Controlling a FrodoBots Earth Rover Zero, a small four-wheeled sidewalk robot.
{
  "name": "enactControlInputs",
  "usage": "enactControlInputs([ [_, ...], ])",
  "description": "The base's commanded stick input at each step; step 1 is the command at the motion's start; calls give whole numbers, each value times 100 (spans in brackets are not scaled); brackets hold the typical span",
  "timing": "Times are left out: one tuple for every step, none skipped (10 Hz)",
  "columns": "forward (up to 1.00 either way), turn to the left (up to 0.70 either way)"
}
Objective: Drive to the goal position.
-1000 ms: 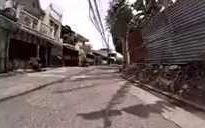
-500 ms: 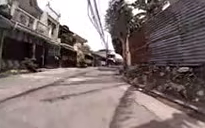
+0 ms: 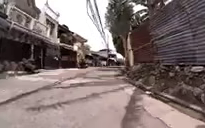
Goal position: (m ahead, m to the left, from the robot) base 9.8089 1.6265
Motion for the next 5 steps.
enactControlInputs([
  [70,0],
  [70,0],
  [70,0],
  [70,0],
  [70,0],
])
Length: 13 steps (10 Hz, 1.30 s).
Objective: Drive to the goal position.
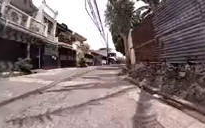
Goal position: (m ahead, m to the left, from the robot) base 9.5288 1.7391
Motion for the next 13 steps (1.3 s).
enactControlInputs([
  [70,0],
  [70,0],
  [70,0],
  [70,0],
  [70,0],
  [70,0],
  [70,0],
  [70,0],
  [70,0],
  [70,-4],
  [70,-26],
  [70,-35],
  [70,-27],
])
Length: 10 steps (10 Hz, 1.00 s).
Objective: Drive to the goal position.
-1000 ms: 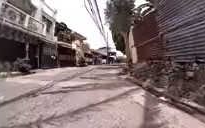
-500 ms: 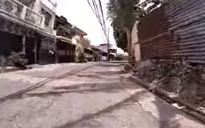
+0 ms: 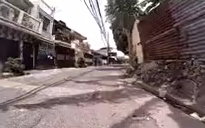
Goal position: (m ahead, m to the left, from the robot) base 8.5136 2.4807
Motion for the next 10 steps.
enactControlInputs([
  [70,-6],
  [70,0],
  [70,0],
  [70,0],
  [70,0],
  [70,0],
  [70,0],
  [70,0],
  [70,0],
  [70,0],
])
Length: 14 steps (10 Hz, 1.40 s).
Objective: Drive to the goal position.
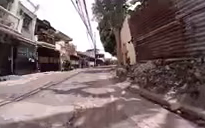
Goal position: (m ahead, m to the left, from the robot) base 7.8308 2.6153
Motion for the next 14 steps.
enactControlInputs([
  [70,0],
  [70,0],
  [70,0],
  [70,0],
  [70,0],
  [70,0],
  [70,0],
  [70,0],
  [70,0],
  [70,0],
  [70,0],
  [70,0],
  [70,5],
  [70,32],
])
